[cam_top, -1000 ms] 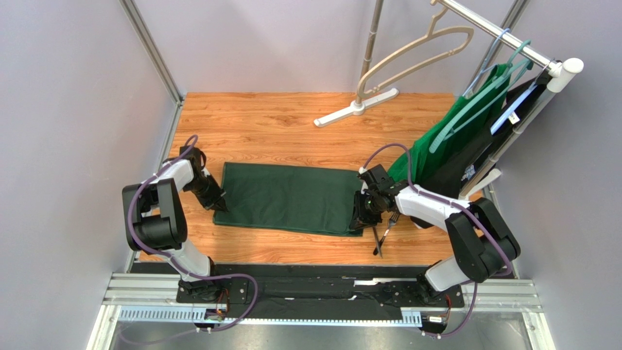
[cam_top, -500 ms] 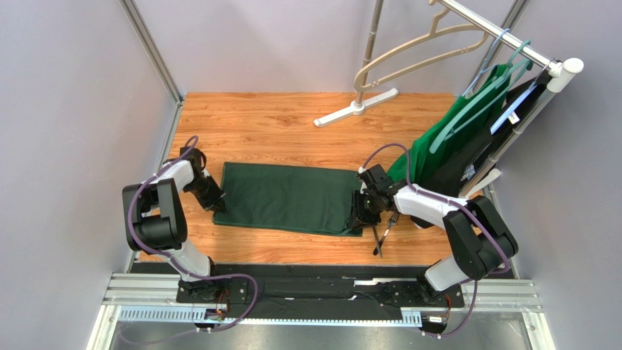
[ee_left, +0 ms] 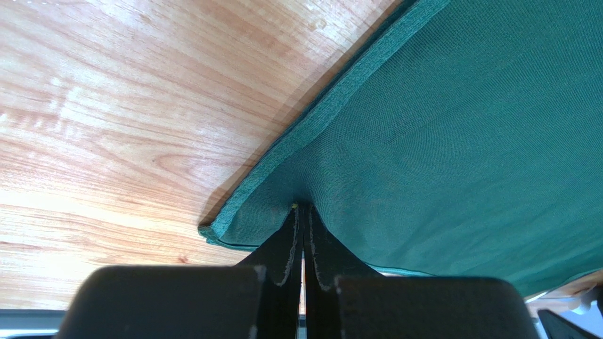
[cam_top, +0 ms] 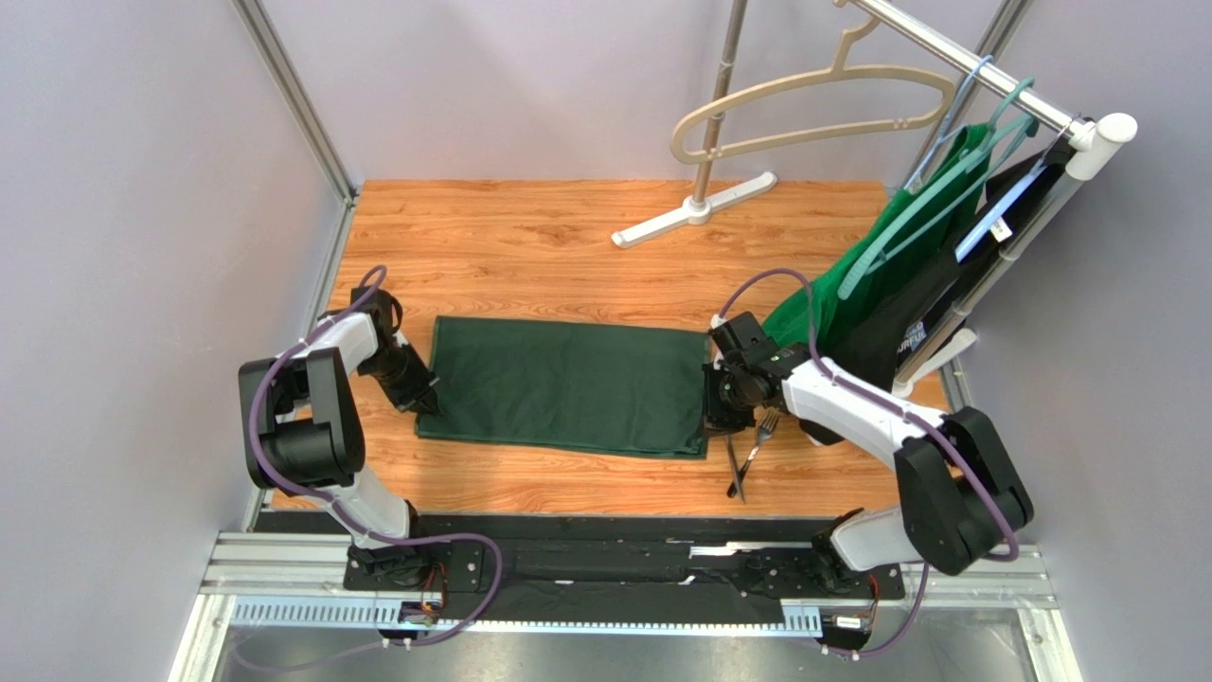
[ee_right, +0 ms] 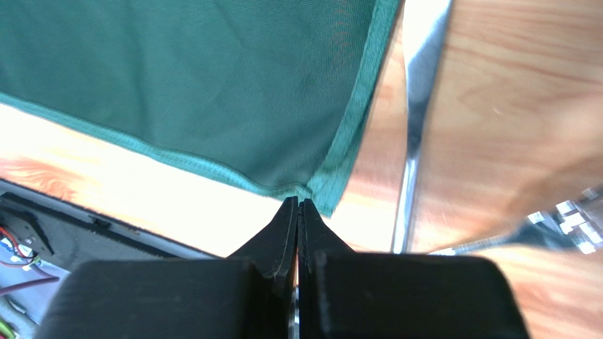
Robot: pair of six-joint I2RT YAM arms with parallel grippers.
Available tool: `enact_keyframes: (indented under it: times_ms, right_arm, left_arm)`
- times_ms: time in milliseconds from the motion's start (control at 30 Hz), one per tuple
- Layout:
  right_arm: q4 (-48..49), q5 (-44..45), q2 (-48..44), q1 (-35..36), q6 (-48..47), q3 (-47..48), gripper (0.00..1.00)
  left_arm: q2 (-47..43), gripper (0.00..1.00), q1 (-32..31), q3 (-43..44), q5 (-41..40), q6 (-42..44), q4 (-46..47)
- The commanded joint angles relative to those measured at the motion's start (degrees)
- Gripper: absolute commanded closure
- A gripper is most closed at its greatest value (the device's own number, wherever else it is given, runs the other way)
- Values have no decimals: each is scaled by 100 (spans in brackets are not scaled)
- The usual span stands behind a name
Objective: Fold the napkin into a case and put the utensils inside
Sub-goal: Fold and flatten the napkin at the center of the board.
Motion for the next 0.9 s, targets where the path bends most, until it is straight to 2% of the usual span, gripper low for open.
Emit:
enact_keyframes:
  times_ms: [0,133,433,533,667,867]
  right_arm:
    - [-553,235,-366,9,-89,81,100]
    - [-247,156,-288,9,-185,-131,100]
    - [237,-301,309,167,-229,546,100]
    - [545,-529,696,167,-220,388,100]
    - [669,-302,1048,158,-431,72,100]
    - [54,217,337,167,-660,97,100]
  left_arm:
    - [-42,99,-2,-48,-79,32,84]
    - [-59,99,-2,-74,-27,41,119]
    - [-85,99,-2,-21,-62,58,75]
    - [-33,99,7,-30,-62,32,92]
    - [-6,99,-2,-57,-114,32,92]
    - [-120,99,-2,-48,-220,58,75]
